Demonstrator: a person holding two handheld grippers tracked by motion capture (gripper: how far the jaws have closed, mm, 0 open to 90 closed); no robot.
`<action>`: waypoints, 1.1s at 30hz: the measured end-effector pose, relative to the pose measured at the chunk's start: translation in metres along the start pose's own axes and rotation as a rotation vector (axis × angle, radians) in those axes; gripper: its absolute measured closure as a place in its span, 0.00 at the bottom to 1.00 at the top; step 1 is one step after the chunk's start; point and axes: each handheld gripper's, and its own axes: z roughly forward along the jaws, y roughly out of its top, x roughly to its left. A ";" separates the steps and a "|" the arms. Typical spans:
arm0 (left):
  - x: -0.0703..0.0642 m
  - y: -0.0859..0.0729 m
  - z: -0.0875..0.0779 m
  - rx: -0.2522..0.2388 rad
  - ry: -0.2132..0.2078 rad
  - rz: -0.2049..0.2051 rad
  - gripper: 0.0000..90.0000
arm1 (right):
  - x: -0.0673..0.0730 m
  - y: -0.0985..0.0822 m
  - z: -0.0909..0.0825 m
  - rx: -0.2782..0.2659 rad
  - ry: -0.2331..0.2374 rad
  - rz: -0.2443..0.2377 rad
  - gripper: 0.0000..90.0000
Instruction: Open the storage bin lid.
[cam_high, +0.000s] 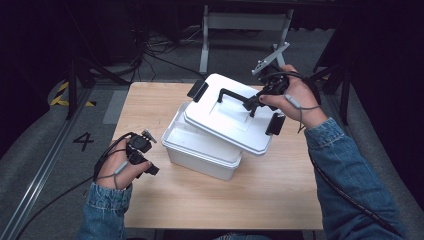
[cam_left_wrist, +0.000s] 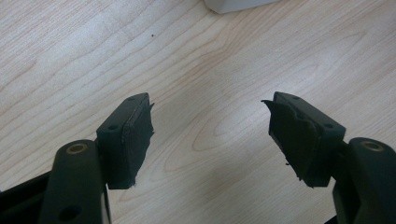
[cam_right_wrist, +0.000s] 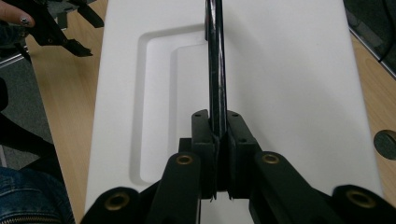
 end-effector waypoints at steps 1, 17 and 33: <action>0.000 0.000 0.000 -0.001 0.001 0.002 0.35 | -0.001 -0.002 -0.002 0.001 -0.004 0.004 0.94; -0.001 0.000 0.001 0.000 -0.010 -0.010 0.35 | -0.031 -0.041 -0.032 -0.013 -0.066 0.103 0.94; -0.002 0.001 0.001 -0.003 -0.006 -0.010 0.35 | -0.068 -0.085 -0.049 -0.009 -0.161 0.228 0.94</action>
